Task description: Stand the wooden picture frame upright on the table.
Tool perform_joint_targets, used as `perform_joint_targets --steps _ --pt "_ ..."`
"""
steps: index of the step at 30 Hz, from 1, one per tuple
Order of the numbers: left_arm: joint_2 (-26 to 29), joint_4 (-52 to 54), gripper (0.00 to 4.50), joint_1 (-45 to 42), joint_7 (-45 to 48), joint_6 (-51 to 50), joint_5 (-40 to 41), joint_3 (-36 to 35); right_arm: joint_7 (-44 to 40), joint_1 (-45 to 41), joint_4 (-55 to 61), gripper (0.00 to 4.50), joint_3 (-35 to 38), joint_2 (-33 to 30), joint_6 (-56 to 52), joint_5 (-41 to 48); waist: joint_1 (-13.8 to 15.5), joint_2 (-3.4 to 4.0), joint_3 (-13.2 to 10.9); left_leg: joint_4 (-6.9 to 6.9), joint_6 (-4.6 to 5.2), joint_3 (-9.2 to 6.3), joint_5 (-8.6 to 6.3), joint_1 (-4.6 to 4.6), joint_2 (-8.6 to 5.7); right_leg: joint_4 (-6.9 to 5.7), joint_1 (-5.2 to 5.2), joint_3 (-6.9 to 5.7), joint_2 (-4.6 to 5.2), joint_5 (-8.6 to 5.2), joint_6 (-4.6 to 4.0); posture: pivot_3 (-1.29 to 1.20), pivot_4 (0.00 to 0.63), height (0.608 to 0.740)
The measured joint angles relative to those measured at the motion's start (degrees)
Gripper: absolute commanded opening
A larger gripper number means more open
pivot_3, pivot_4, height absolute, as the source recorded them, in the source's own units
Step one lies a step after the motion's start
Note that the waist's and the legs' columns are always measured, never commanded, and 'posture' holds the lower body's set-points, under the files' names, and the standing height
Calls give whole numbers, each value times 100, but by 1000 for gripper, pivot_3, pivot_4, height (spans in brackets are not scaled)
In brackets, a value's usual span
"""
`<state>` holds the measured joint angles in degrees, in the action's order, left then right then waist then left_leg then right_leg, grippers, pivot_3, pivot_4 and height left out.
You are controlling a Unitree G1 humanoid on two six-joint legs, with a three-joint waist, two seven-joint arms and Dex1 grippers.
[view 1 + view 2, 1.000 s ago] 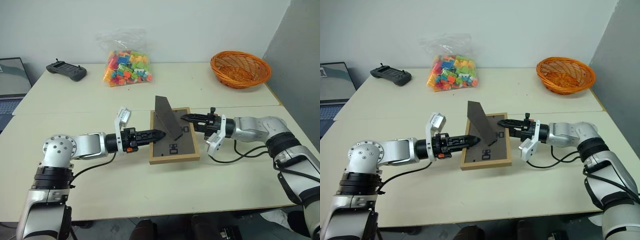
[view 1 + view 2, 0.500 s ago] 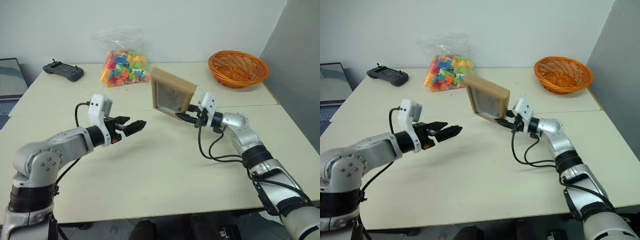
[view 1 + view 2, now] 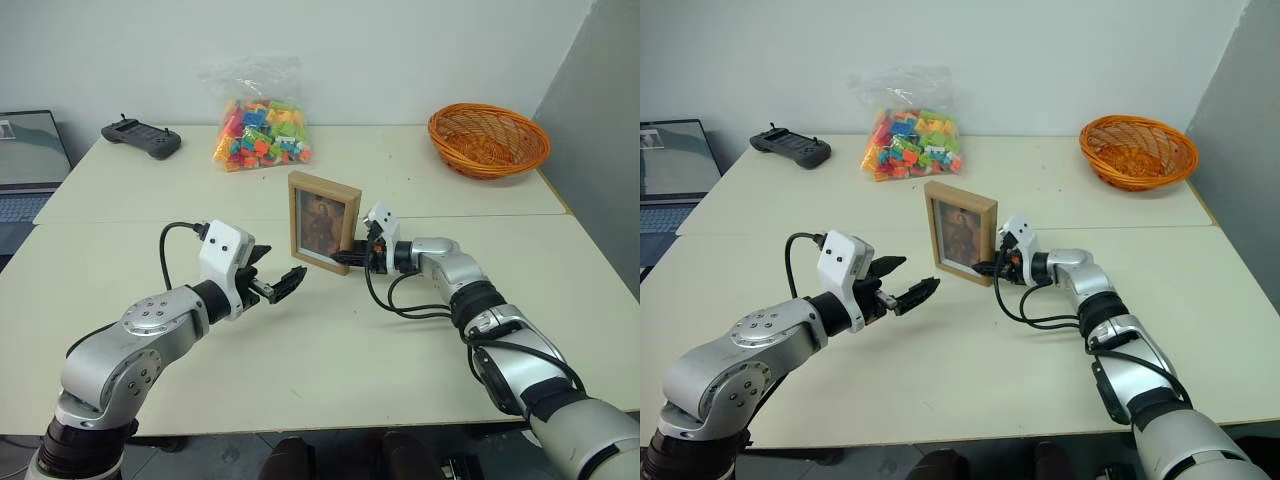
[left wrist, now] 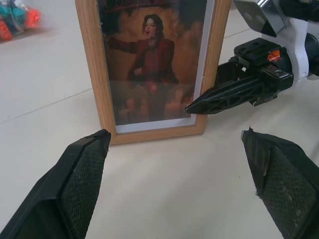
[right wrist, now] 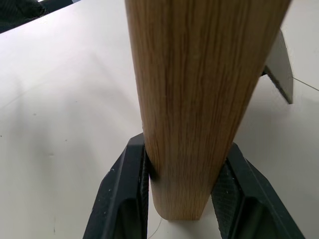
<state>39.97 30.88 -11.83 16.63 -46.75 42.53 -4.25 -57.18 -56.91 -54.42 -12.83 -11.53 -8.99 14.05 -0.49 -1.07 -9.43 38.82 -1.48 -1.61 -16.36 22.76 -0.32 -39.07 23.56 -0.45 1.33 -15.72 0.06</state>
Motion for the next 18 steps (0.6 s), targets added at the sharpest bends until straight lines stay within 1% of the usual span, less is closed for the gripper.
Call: perform_joint_targets --steps 1,4,6,8,11,14,18 --pt "-9 -6 4500 32 54 11 -39 0 -17 0 -3 2012 42 4 -22 -16 -1 0 0 0 0 -1 0 0 0 0 0 -1 0 0 0 0 150 740" --pt "-54 -50 4500 26 183 71 -157 0 -30 34 -16 2813 72 5 -74 -135 6 0 0 0 1 -2 -1 0 0 0 -2 -2 0 0 0 0 150 740" --pt "-110 -135 4500 0 270 80 -219 1 -31 111 5 3242 131 -1 -92 -165 12 0 0 1 1 -2 -1 0 0 1 -3 -2 0 0 0 0 150 740" --pt "-122 -212 4500 -30 328 83 -266 5 -38 224 81 3784 152 -61 -102 -205 16 0 0 1 2 -2 -1 1 0 0 -3 -2 0 0 0 0 150 740" --pt "-115 -354 4500 -142 462 107 -479 33 -91 518 445 4440 155 -331 -162 -306 28 0 0 1 4 -2 -2 1 -1 1 -3 -3 0 0 0 0 150 740" --pt "-64 -609 4500 -249 657 114 -586 3 -146 955 1225 4440 172 -722 -372 -374 26 0 0 1 7 -3 -4 1 -1 1 -3 -4 0 0 1 0 150 740" --pt "243 -1040 4500 -367 1032 105 -598 -313 -133 1753 2924 4440 454 -1526 -1035 -302 35 0 -1 1 10 -8 -6 4 0 2 -1 -9 0 0 1 0 150 740"
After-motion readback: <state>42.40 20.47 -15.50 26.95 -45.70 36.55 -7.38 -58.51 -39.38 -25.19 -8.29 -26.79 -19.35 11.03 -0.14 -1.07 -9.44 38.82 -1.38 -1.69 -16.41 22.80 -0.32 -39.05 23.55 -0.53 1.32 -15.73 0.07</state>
